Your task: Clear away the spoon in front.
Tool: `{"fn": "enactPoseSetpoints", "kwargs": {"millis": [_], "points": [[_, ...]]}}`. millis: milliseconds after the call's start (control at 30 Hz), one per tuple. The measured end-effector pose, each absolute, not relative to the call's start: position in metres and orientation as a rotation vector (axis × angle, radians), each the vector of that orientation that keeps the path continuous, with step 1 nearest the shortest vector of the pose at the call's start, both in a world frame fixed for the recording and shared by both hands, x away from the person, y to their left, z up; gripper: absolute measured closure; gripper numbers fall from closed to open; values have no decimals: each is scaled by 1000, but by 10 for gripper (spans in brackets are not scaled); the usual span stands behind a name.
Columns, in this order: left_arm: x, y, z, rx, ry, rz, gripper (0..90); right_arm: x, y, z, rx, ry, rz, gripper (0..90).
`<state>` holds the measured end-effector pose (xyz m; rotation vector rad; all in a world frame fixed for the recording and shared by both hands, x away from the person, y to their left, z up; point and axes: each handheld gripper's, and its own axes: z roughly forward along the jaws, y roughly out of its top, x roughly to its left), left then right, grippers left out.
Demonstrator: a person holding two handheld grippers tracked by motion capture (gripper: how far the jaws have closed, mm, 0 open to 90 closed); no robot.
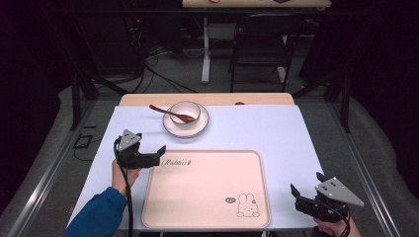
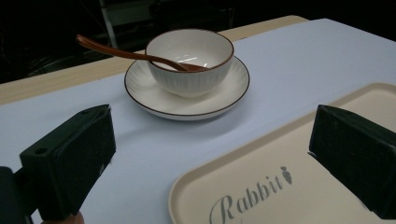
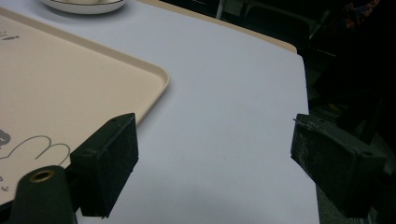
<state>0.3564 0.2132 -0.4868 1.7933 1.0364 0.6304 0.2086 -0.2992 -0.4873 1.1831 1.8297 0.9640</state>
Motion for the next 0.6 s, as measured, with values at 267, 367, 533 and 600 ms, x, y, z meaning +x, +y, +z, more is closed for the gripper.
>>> {"fn": "enactPoseSetpoints", "kwargs": {"millis": [267,367,533,600], "points": [[378,208,-491,1766,1076,627,2,209,-300,-488,1187,1826,966,143],[387,207,-491,1749,1090,618,2,208,-300,-487,1183,1825,965,143],[396,207,-491,1721,1112,616,1,209,-300,-488,1184,1829,963,143],[402,208,-493,1707,1127,611,0,209,-300,-488,1183,1829,964,143]]}}
